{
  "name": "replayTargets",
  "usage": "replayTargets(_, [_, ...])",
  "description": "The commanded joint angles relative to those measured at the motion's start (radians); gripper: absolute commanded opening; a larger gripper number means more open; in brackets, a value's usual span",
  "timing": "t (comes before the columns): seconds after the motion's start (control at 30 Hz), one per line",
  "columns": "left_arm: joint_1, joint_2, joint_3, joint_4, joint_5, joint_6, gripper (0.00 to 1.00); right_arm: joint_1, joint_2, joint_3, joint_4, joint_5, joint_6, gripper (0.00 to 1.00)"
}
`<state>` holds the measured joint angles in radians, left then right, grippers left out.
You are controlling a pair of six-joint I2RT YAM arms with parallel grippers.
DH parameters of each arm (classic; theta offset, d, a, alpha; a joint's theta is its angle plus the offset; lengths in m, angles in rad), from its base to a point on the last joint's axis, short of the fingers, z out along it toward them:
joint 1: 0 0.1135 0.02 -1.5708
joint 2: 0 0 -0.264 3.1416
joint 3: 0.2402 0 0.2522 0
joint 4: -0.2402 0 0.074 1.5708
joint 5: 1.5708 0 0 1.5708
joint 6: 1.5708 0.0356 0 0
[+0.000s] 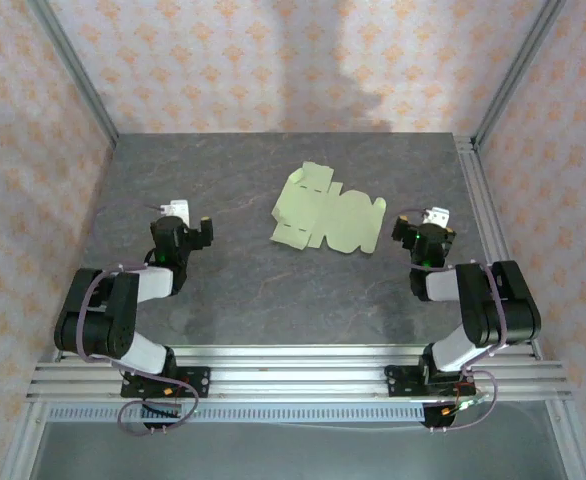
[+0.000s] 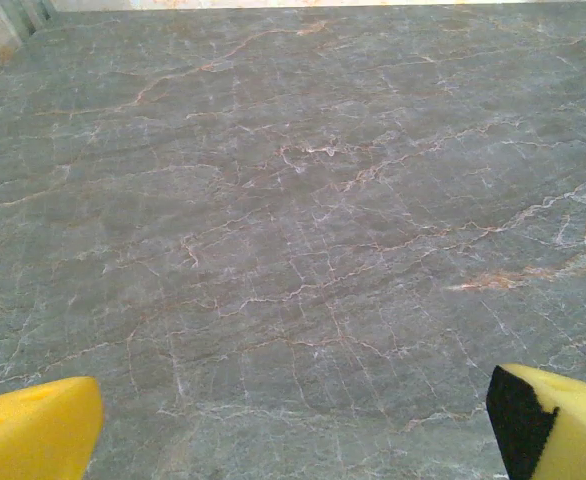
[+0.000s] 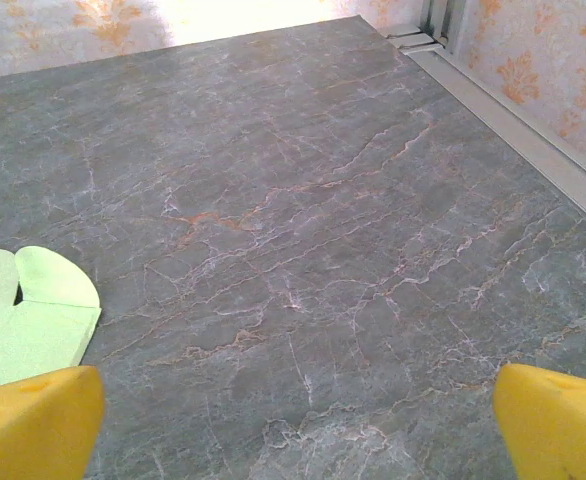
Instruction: Fold the paper box
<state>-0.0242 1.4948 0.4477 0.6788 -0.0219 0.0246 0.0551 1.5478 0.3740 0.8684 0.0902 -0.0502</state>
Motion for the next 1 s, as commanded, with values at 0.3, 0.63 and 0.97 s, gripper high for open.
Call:
replayTargets(0.3, [0.001, -0.002, -0.009, 0.038, 0.000, -0.010, 1.00, -0.008, 0.005, 0.011, 0.035, 0.016, 0.000, 0.99])
replayTargets(0.63, [0.000, -0.002, -0.009, 0.039, 0.000, -0.010, 1.00, -0.008, 0.006, 0.012, 0.034, -0.026, -0.014, 0.99])
replayTargets(0.97, [-0.001, -0.009, -0.010, 0.035, 0.001, -0.006, 1.00, -0.008, -0.039, 0.003, 0.017, -0.038, -0.018, 0.99])
